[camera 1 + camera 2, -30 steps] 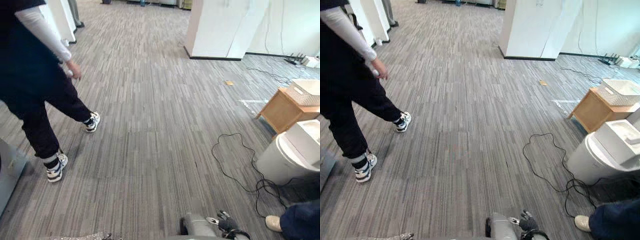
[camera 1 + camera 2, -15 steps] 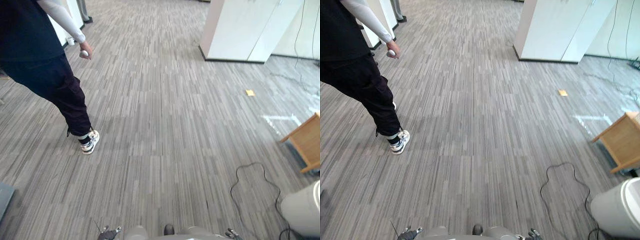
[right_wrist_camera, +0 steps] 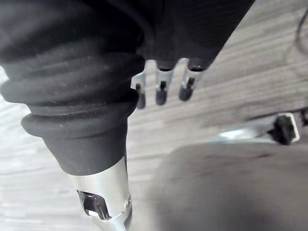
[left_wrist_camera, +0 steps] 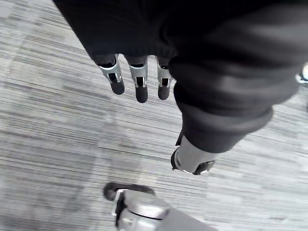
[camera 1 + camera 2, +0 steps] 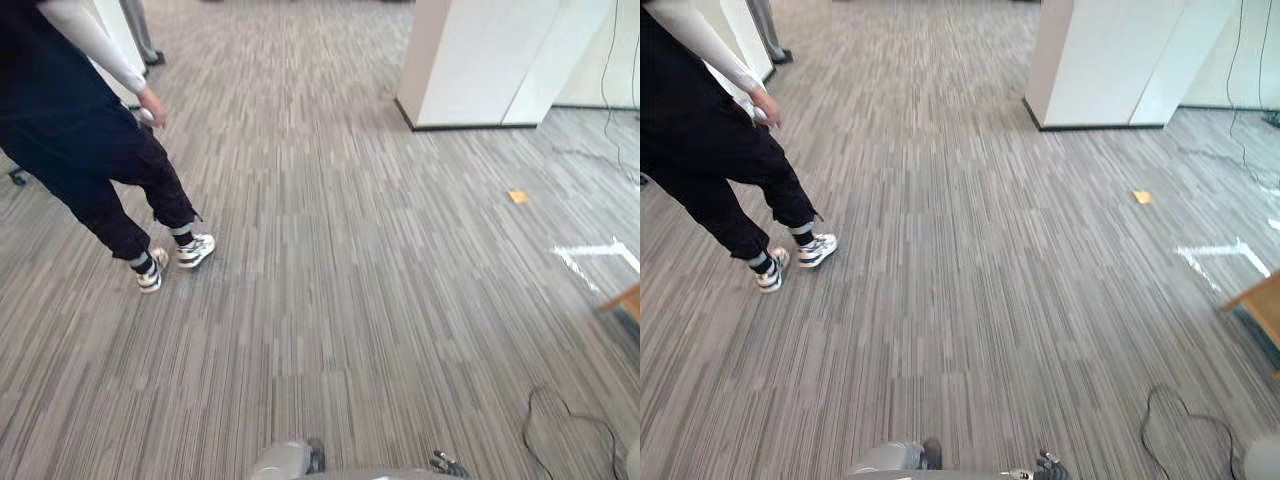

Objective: Organize washtable

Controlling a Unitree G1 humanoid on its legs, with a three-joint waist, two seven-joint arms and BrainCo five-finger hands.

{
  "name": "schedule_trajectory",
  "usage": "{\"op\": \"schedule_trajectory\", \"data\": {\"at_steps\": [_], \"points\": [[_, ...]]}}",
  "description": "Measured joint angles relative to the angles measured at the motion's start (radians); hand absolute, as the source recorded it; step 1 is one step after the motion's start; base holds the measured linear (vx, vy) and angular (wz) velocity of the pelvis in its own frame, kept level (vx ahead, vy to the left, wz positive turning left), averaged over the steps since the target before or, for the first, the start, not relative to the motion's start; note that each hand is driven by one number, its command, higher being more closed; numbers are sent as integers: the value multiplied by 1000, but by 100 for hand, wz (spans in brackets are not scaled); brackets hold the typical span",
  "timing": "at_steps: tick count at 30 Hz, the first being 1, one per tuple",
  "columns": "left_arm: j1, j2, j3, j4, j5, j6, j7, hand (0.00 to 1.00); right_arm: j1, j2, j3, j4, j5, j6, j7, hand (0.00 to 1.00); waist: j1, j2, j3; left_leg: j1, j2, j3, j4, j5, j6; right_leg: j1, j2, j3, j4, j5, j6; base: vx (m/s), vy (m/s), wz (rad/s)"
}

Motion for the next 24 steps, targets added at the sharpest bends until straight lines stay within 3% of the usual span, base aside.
{"op": "schedule_trajectory", "data": {"at_steps": [1,3,4,6,7,8,10,11,12,13,14,15,16,17,18,19,20,21,22,24], "points": [[-2,7,-23,-1,0,0,-1,0,0,0,-13,-7,0,-4,0,0,-14,6,4,90,-11,-8,-54,-8,3,-46,-44,-98,100,-12,-75,371,161,-4],[-12,23,-70,0,-2,0,-2,0,0,1,-21,-13,0,-13,-2,0,-22,15,14,219,-9,-26,-144,-11,3,-95,-63,-211,105,-73,-148,438,177,1],[-32,27,-83,-1,-3,0,-2,0,1,7,-41,-13,0,-12,-3,0,-31,14,18,290,0,-38,-195,-16,-3,-133,-46,-259,2,-133,-147,415,146,10],[-47,28,-82,-1,-5,-3,-1,0,-2,9,-45,-18,1,-15,-2,0,-48,15,19,329,7,-56,-217,-32,-15,-184,-9,-269,-153,-159,-139,351,64,21],[-62,26,-81,-2,-5,-6,-1,0,0,7,-44,-22,1,-14,-2,0,-53,19,20,355,17,-65,-230,-48,-28,-216,26,-268,-327,-152,-141,394,30,22],[-68,23,-81,-5,-5,-8,-1,0,0,5,-44,-25,1,-14,-2,0,-56,22,22,364,23,-72,-232,-58,-31,-226,42,-269,-420,-131,-148,484,26,26],[-79,18,-78,-22,-5,-23,1,0,3,6,-43,-30,1,-12,-3,0,-61,20,25,395,23,-97,-252,-105,-44,-259,64,-266,-781,39,-152,471,-18,33],[-77,17,-75,-21,-5,-23,1,0,6,7,-45,-31,1,-12,-3,0,-65,20,27,412,22,-111,-254,-127,-71,-273,64,-266,-843,78,-158,477,-61,25],[-77,17,-75,-21,-5,-23,1,0,6,7,-45,-31,1,-12,-3,0,-65,20,27,412,22,-111,-254,-127,-71,-273,64,-266,-843,78,-158,820,-139,91],[-54,-31,4,-46,-3,-24,1,0,32,7,-65,-37,0,-6,-4,0,-78,57,22,426,82,-140,-114,-160,-136,-261,86,-307,-759,218,-246,1013,-205,76],[-50,-58,45,-59,-5,-24,1,0,40,-4,-65,-48,0,-4,-3,0,-67,80,18,361,126,-135,70,-148,-156,-242,108,-324,-709,169,-246,1026,-215,80],[-52,-63,60,-60,-5,-24,0,0,45,-6,-65,-58,0,-1,-3,0,-71,84,16,319,136,-134,162,-124,-177,-231,117,-333,-703,147,-253,763,-188,-1],[-55,-83,97,-62,-8,-24,0,0,51,-13,-63,-80,1,3,-2,0,-71,97,23,231,164,-121,361,-7,-166,-194,140,-335,-706,109,-266,622,-142,-19],[-56,-95,129,-62,-9,-22,0,0,54,-17,-65,-91,3,6,-3,0,-66,105,33,152,207,-77,550,212,-169,-134,158,-314,-729,81,-281,616,-122,-31],[-56,-95,134,-63,-13,-23,1,0,56,-19,-67,-95,5,10,-5,0,-58,103,44,116,244,-52,645,216,-157,-98,169,-301,-747,70,-294,573,-92,-39],[-59,-96,132,-71,-17,-23,1,0,58,-18,-71,-96,10,13,-8,0,-51,108,49,59,296,-10,769,180,-112,-41,181,-287,-770,54,-303,530,-90,-36],[-57,-91,124,-90,-17,-23,-1,0,57,-13,-72,-86,11,17,-12,0,-41,92,57,-12,319,11,856,139,-85,24,180,-264,-793,31,-310,607,-106,-45],[-55,-75,100,-101,-17,-26,0,0,34,-8,-71,-65,11,24,-12,0,-34,73,65,-86,305,11,845,86,-92,100,161,-236,-821,4,-311,489,-78,-38],[-55,-71,91,-100,-17,-26,0,0,31,-8,-70,-61,11,25,-12,0,-34,70,66,-102,298,10,827,76,-96,113,156,-230,-826,-1,-311,430,-34,-41],[-48,-65,36,-101,-21,-29,2,0,4,-10,-75,-33,10,21,-10,0,-16,61,67,-173,244,15,528,20,-154,166,113,-187,-843,-43,-283,377,31,-54]]}}
